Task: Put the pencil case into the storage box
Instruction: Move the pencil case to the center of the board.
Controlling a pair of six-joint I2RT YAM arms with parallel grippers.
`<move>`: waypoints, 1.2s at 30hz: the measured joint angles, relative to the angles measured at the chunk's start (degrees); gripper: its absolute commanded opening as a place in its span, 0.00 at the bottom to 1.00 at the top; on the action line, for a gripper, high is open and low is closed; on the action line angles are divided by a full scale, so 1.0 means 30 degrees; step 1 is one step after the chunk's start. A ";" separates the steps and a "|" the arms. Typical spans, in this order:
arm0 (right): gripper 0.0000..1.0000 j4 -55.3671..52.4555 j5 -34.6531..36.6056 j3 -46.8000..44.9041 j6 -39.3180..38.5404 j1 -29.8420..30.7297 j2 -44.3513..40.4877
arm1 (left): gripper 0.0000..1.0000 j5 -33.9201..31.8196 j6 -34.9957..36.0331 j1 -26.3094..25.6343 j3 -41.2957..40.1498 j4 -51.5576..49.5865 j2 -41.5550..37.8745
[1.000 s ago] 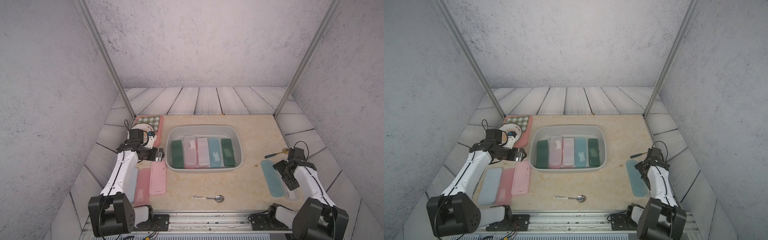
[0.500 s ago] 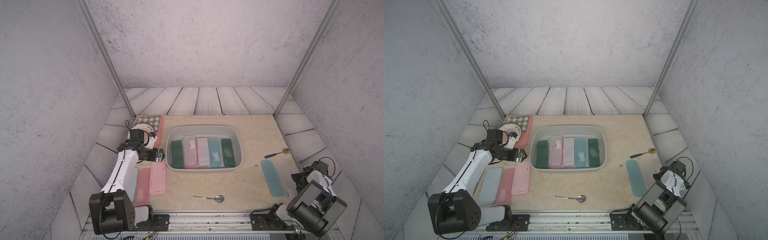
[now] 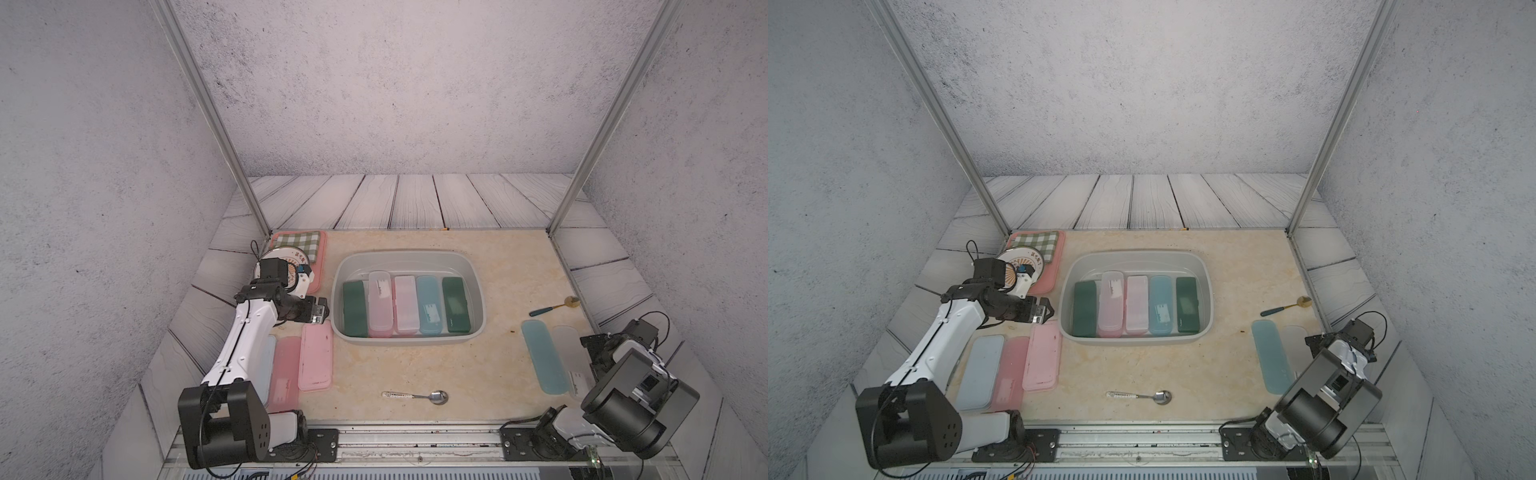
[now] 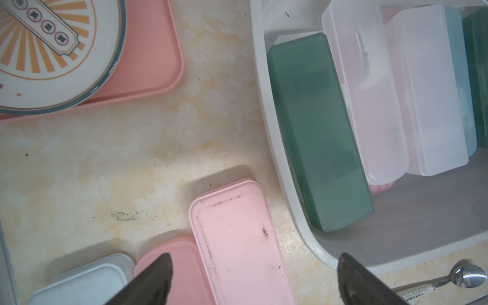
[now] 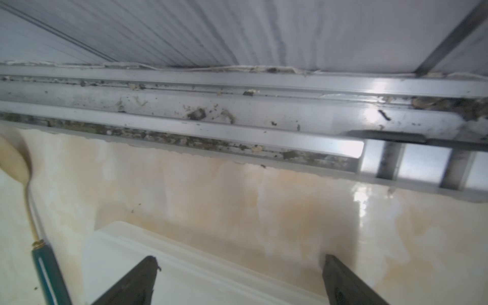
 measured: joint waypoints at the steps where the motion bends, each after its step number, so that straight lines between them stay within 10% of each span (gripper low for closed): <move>1: 0.99 -0.0036 -0.0168 -0.0051 -0.0029 0.0073 -0.0095 | 0.98 -0.0015 0.0000 0.0000 0.0000 0.0007 0.0000; 15: 0.99 -0.2441 -0.0933 -0.2310 0.0270 0.4641 -0.3738 | 0.98 -0.0015 0.0000 0.0000 0.0000 0.0066 0.0015; 36: 0.98 -0.5785 0.1603 0.0495 0.0787 0.9865 -0.0699 | 0.97 0.0153 0.0197 0.0000 0.0000 -0.0131 0.0146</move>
